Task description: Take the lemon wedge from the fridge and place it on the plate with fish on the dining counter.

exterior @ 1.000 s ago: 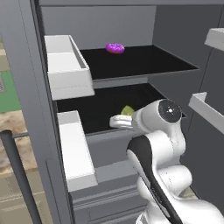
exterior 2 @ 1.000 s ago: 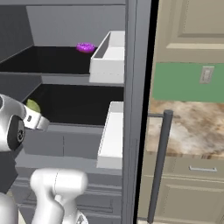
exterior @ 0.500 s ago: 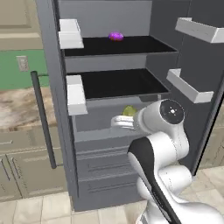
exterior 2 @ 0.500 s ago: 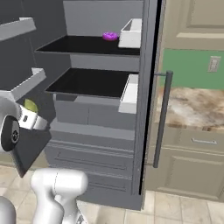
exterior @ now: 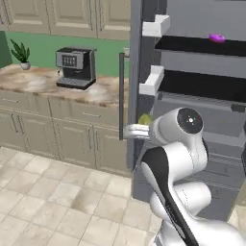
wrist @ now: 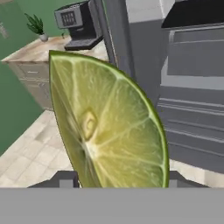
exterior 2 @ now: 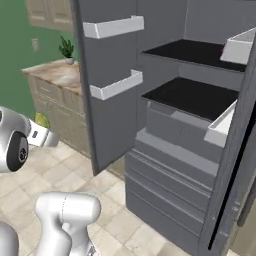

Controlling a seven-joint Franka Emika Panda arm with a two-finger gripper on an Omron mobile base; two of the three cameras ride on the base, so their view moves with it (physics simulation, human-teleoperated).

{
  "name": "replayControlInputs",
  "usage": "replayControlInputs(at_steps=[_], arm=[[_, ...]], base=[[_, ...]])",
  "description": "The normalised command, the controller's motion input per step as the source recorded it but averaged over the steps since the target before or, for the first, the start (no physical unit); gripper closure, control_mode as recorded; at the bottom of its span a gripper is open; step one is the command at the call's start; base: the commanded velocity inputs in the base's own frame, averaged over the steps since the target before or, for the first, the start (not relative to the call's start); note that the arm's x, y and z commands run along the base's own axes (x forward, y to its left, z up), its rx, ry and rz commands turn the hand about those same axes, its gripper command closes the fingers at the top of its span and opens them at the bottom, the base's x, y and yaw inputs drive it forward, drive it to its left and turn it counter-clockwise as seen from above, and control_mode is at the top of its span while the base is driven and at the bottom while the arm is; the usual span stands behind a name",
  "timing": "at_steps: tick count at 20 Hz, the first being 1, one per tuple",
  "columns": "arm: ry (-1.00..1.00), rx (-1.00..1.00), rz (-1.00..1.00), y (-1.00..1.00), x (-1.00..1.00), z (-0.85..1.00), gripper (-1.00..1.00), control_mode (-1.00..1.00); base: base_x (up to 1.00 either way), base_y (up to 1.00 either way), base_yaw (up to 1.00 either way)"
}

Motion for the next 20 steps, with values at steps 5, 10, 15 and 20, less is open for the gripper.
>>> replayControlInputs(at_steps=[5,10,15,20], arm=[[0.00,0.00,0.00,0.00,0.00,0.00,1.00,1.00],[0.00,0.00,0.00,0.00,0.00,0.00,1.00,1.00],[0.00,0.00,0.00,0.00,0.00,0.00,1.00,1.00],[0.00,0.00,0.00,0.00,0.00,0.00,1.00,1.00]], base=[[0.00,0.08,0.97],[0.00,0.08,0.98],[0.00,0.07,0.98],[0.00,0.07,0.99]])
